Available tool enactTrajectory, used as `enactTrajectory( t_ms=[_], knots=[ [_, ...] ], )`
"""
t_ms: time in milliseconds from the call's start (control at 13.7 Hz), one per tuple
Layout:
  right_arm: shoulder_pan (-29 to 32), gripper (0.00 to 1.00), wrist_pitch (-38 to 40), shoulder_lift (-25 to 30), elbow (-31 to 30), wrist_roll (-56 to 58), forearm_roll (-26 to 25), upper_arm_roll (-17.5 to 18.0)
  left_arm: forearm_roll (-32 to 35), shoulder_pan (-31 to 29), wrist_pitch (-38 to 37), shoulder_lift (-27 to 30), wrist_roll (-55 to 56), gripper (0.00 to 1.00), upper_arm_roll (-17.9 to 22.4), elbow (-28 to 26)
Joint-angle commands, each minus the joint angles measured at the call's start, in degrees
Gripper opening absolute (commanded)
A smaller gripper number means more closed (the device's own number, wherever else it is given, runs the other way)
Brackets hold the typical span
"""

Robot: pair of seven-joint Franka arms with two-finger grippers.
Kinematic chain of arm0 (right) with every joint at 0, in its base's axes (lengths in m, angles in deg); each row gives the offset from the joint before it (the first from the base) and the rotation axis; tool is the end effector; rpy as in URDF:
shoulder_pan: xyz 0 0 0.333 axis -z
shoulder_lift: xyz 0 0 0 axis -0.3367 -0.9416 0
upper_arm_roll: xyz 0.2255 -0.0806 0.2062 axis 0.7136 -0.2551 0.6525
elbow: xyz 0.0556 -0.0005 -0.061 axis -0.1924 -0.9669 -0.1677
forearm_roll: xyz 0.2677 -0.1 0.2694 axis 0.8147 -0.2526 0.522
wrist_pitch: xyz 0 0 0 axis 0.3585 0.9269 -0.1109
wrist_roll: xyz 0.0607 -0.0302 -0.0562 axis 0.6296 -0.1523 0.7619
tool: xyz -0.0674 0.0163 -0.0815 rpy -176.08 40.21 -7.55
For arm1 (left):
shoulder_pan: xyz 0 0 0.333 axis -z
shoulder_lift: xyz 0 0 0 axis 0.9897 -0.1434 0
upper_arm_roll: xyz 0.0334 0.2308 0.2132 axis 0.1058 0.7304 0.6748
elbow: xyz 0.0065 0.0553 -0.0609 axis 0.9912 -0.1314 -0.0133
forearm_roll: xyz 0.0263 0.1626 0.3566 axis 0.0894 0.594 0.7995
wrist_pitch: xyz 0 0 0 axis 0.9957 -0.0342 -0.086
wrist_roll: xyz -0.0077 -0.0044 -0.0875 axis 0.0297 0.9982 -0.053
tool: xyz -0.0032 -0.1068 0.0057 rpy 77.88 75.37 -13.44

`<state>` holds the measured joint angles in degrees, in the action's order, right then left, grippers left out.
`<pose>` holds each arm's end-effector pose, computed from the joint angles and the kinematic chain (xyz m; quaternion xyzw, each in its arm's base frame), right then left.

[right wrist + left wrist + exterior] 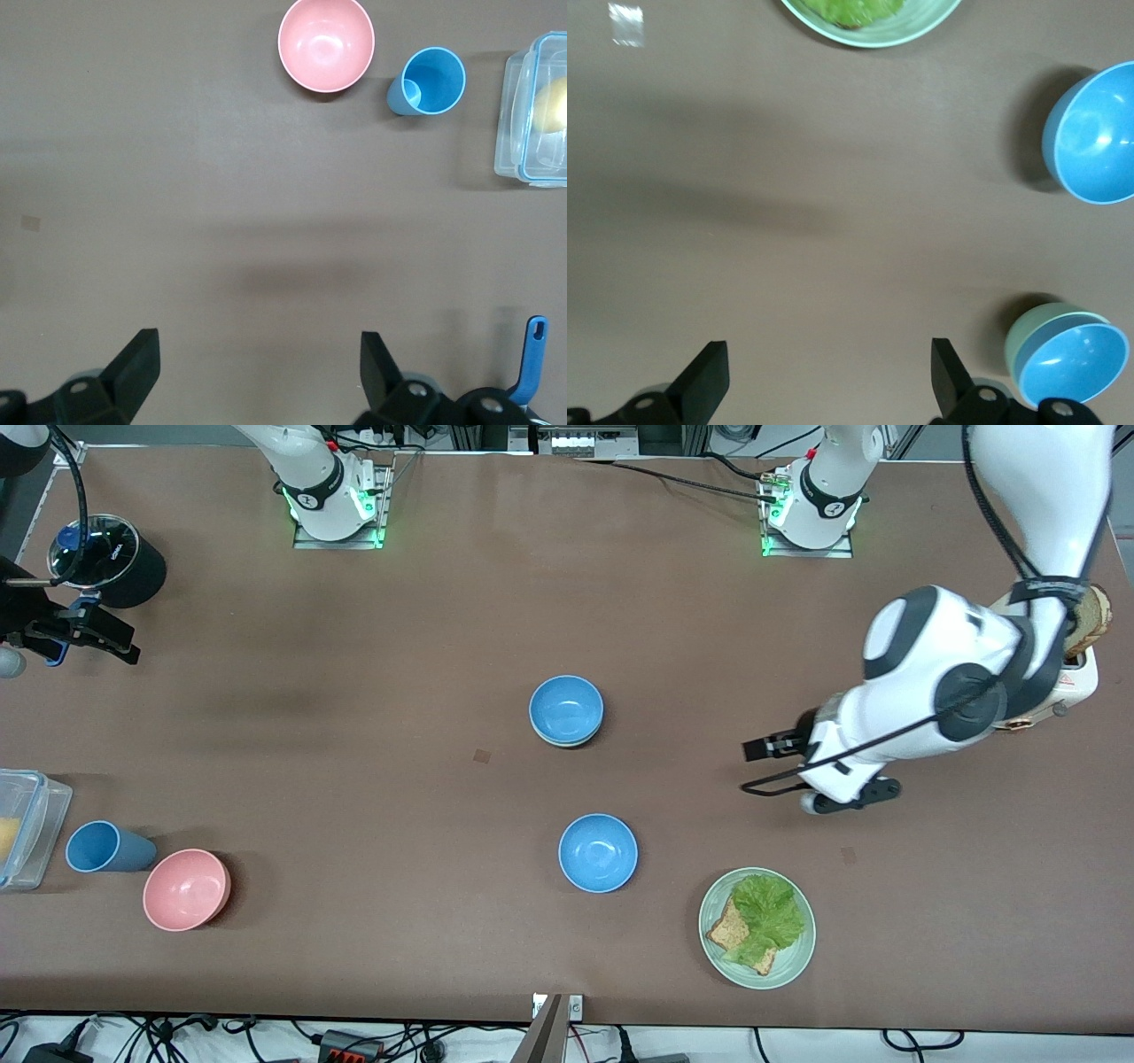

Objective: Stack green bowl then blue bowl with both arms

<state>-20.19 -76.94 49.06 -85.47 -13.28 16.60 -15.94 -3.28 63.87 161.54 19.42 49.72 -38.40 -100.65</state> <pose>0.5611 -0.0296 0.5897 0.9998 -0.0108 0.0007 0.0193 0.6386 -0.1590 0.3950 0.9858 0.1039 -0.1064 0.0786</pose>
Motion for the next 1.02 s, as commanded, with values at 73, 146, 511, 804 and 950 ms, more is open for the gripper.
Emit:
enactTrajectory(
  t_ms=[73, 146, 511, 804, 950],
  knots=[
    [0.1, 1.0, -0.1, 1.6, -1.6, 1.0, 0.3, 0.0, 1.4, -3.1, -1.7, -0.2, -8.5, 1.0, -0.5, 1.7],
    [0.0, 1.0, -0.1, 1.6, -1.6, 1.1, 0.3, 0.0, 1.5, -3.7, -2.1, 0.2, -10.8, 1.0, -0.3, 1.9],
    [0.0, 1.0, -0.1, 1.6, -1.5, 1.1, 0.3, 0.0, 4.2, -3.3, -11.3, 0.4, -19.9, 1.0, 3.1, 11.1],
    [0.0, 1.0, -0.2, 1.6, -1.6, 1.1, 0.4, 0.0, -0.7, 1.2, -10.7, 7.3, -26.7, 1.0, 14.2, 8.4],
    [0.0, 1.0, -0.1, 2.1, -1.6, 1.0, 0.4, 0.0, -1.6, 2.0, -10.8, 12.9, -27.1, 1.0, 17.0, 6.3]
  ],
)
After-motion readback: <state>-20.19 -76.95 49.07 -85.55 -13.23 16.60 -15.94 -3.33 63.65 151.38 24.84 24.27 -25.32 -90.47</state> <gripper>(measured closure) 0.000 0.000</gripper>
